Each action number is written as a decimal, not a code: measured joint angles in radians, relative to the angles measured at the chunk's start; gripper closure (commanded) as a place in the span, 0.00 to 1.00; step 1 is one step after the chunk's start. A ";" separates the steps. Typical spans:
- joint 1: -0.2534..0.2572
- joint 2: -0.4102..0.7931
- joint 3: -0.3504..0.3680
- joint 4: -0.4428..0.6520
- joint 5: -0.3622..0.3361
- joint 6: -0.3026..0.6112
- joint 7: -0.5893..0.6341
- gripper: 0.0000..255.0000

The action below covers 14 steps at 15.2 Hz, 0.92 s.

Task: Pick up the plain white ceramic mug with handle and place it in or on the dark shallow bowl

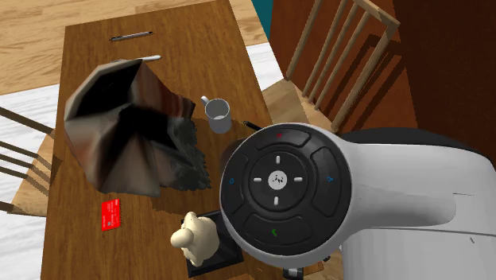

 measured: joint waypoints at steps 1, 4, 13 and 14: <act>0.000 0.000 0.000 0.000 0.000 0.000 0.000 0.00; -0.014 0.008 -0.037 -0.027 -0.035 0.052 -0.053 0.00; -0.066 0.171 -0.186 -0.044 -0.150 0.318 -0.263 0.00; -0.072 0.195 -0.203 -0.038 -0.159 0.346 -0.288 0.00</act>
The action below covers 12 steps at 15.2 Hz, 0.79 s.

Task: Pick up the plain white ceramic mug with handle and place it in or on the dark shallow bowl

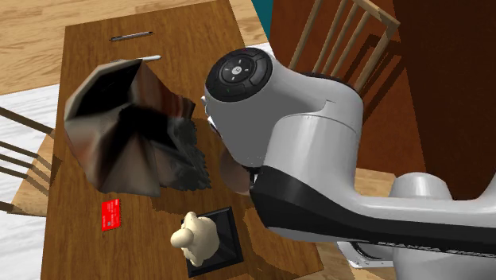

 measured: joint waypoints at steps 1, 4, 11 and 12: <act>-0.004 0.027 -0.016 -0.002 -0.007 0.038 -0.022 0.00; -0.014 0.102 -0.064 0.026 -0.020 0.117 -0.093 0.00; -0.031 0.309 -0.177 0.127 0.002 0.291 -0.284 0.00; -0.030 0.349 -0.189 0.155 0.016 0.312 -0.312 0.00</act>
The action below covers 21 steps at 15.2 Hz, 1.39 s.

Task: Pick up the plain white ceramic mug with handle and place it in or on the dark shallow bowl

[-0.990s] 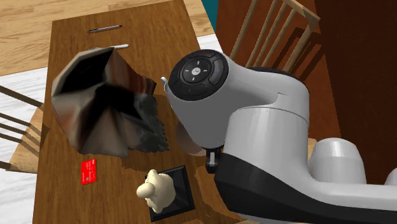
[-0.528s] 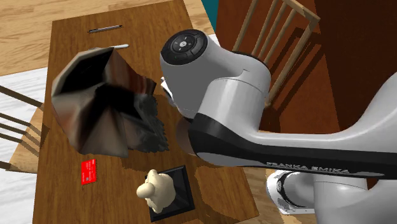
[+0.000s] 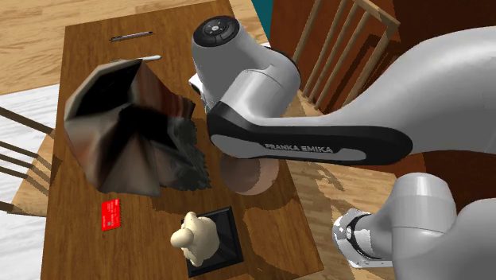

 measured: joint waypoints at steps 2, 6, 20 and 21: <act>-0.001 0.069 -0.020 0.037 0.031 0.045 -0.054 0.00; -0.012 0.215 -0.051 0.144 0.113 0.107 -0.174 0.00; -0.023 0.312 -0.052 0.139 0.170 0.210 -0.230 0.00; -0.023 0.312 -0.052 0.139 0.170 0.210 -0.230 1.00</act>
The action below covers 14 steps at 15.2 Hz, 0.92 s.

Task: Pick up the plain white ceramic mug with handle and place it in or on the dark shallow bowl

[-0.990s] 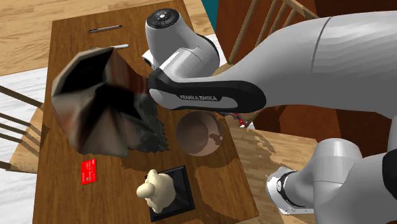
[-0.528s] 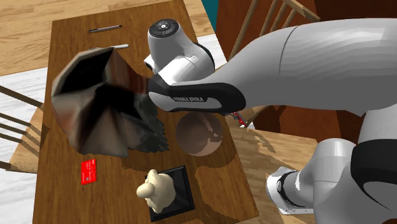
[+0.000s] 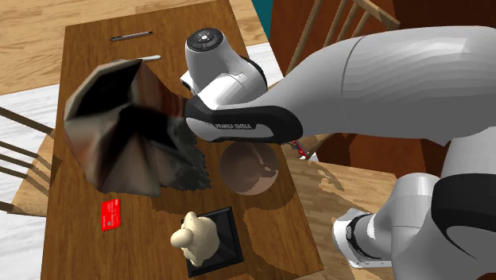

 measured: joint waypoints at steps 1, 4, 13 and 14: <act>0.000 0.000 0.000 0.000 0.000 0.000 0.000 1.00; 0.000 0.000 0.000 0.000 0.000 0.000 0.000 1.00; 0.001 -0.017 -0.002 0.010 -0.010 -0.025 0.006 1.00; 0.001 -0.025 -0.003 0.016 -0.014 -0.038 0.009 1.00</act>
